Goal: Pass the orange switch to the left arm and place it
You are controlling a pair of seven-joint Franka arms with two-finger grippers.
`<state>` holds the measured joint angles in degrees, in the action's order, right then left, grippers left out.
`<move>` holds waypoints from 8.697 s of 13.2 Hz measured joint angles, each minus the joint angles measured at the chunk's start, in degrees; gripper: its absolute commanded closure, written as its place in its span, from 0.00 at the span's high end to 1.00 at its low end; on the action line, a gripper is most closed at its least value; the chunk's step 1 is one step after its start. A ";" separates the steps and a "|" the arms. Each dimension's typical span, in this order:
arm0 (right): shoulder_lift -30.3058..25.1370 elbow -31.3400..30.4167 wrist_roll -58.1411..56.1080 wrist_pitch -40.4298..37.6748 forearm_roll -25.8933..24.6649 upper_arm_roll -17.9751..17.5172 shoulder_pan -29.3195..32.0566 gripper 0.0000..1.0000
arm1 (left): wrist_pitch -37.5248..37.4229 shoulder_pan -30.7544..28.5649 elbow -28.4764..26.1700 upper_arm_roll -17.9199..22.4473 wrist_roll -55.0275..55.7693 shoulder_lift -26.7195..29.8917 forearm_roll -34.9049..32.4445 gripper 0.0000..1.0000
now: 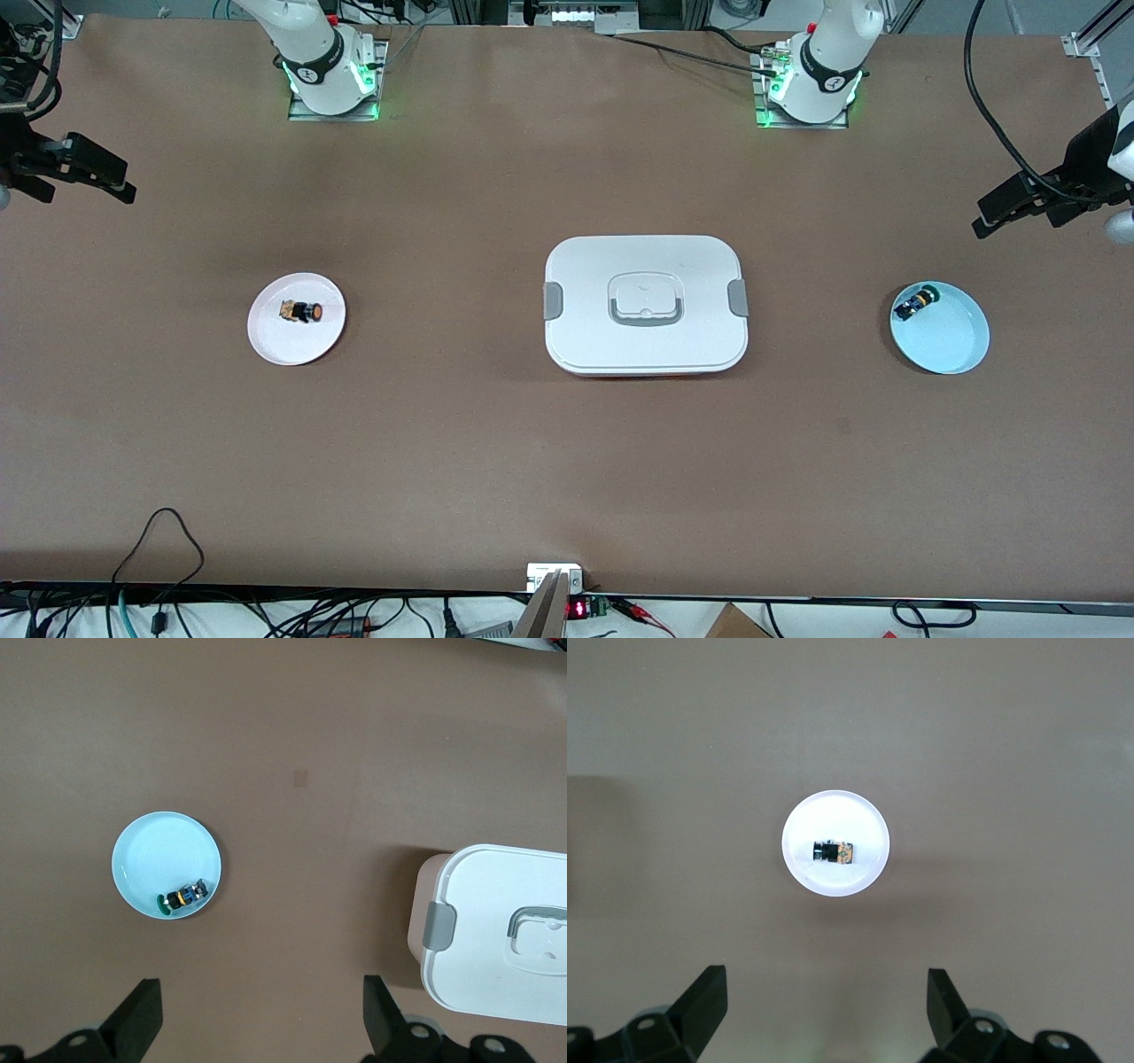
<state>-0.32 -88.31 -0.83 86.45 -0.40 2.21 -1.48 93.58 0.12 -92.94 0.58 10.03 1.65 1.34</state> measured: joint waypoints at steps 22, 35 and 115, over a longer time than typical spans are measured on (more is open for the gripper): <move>9.84 -0.36 0.85 6.28 0.16 -0.38 -2.75 1.00 | 0.08 0.00 -0.02 0.00 0.00 -0.37 0.00 1.00; 14.98 -23.92 0.82 38.19 0.13 -0.15 -2.52 1.00 | 0.08 0.00 -0.04 0.01 0.00 -0.62 0.00 1.00; 18.64 -6.74 -91.14 15.21 90.01 -5.10 -13.66 0.29 | 20.51 3.73 -19.07 -10.21 -1.81 -5.72 80.35 1.00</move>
<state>18.32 -95.05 -91.97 101.66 89.61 -2.89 -15.14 114.08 3.85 -112.01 -9.62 8.22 -4.07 81.69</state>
